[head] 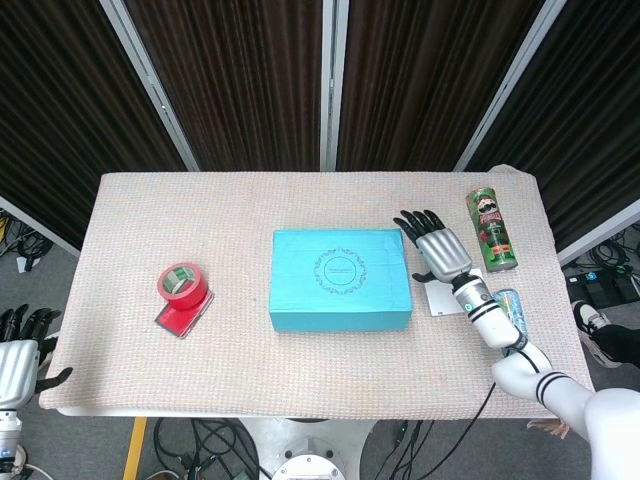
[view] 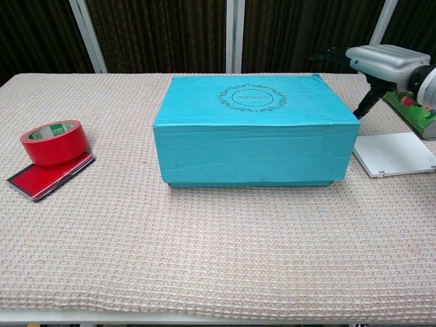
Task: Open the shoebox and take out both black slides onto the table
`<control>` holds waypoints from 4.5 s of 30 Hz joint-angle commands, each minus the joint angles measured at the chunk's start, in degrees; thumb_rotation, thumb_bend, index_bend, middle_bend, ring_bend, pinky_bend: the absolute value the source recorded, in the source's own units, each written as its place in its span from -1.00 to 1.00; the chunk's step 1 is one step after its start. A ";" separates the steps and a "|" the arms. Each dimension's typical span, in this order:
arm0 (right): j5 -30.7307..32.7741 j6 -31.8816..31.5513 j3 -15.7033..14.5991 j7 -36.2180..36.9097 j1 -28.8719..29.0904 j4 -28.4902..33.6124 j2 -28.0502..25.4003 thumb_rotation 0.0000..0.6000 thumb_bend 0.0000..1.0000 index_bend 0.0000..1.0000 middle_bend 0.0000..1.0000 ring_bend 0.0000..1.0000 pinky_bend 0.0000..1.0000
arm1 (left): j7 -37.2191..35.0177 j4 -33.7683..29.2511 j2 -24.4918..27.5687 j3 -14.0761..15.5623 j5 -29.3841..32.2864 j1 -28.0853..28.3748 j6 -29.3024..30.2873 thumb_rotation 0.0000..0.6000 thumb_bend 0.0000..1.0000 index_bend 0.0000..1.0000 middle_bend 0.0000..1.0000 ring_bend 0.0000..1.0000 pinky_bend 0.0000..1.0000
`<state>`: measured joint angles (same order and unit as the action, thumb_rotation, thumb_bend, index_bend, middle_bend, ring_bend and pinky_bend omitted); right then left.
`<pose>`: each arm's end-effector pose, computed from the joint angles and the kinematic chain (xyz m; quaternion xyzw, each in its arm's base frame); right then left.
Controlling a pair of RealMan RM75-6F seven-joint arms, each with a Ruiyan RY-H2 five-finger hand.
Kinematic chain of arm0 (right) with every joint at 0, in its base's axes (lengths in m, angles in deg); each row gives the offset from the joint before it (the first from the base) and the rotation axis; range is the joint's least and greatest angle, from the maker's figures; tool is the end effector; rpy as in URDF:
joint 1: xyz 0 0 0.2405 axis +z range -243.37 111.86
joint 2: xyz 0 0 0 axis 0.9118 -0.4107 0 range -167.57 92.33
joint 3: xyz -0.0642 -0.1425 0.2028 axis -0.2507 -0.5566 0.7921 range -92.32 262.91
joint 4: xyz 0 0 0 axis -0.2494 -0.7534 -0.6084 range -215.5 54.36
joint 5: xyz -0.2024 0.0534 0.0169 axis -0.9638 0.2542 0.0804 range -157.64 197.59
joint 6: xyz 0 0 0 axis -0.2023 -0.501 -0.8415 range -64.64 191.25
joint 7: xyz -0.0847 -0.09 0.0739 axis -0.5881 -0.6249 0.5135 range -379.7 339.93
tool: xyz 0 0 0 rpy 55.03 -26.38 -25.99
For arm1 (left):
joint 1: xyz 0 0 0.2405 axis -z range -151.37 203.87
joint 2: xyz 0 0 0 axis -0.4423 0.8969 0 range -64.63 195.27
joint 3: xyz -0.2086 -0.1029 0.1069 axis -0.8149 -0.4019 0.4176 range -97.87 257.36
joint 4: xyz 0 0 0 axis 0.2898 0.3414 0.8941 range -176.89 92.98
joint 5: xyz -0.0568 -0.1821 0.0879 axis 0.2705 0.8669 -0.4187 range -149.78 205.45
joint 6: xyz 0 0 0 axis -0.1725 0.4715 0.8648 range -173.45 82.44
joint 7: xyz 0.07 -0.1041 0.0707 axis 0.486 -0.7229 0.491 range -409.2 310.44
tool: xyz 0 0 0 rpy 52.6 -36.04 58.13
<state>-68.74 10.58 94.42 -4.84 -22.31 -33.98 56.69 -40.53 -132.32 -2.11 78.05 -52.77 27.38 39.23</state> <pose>-0.2229 -0.4136 0.0130 0.7495 -0.3194 0.3812 0.4370 -0.3378 0.1546 0.1449 -0.5838 -0.3969 -0.3030 0.6402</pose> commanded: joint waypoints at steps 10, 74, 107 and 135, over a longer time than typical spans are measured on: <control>-10.52 -16.04 -8.33 5.24 0.96 -12.04 7.16 1.00 -1.00 -1.00 -0.91 -1.00 -1.00 | -1.13 0.76 -0.34 -0.01 0.32 -0.05 -0.40 1.00 -0.86 -0.65 -0.70 -0.90 -0.87; 15.31 -18.79 7.29 23.15 -2.89 24.16 -3.56 1.00 -0.67 -1.00 -0.99 -1.00 -1.00 | -3.77 1.37 0.07 0.74 -1.40 -1.18 0.56 1.00 -0.86 -0.65 -0.70 -0.90 -0.87; 2.66 -4.64 -2.45 -20.24 3.01 27.84 0.41 1.00 -0.85 -0.39 -0.42 -1.00 -1.00 | -7.81 3.99 -1.07 1.26 -1.57 -1.53 -0.24 1.00 -0.86 -0.65 -0.70 -0.90 -0.87; -2.22 -14.04 0.15 -14.44 4.77 20.87 5.73 1.00 0.27 0.44 0.25 -0.60 -1.00 | -8.84 4.84 -1.48 1.24 -1.52 -1.38 -0.97 1.00 -0.86 -0.65 -0.70 -0.90 -0.87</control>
<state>-70.41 -2.23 93.78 -20.51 -17.21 -15.24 64.25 -49.38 -127.47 -3.61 79.29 -54.30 25.99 38.28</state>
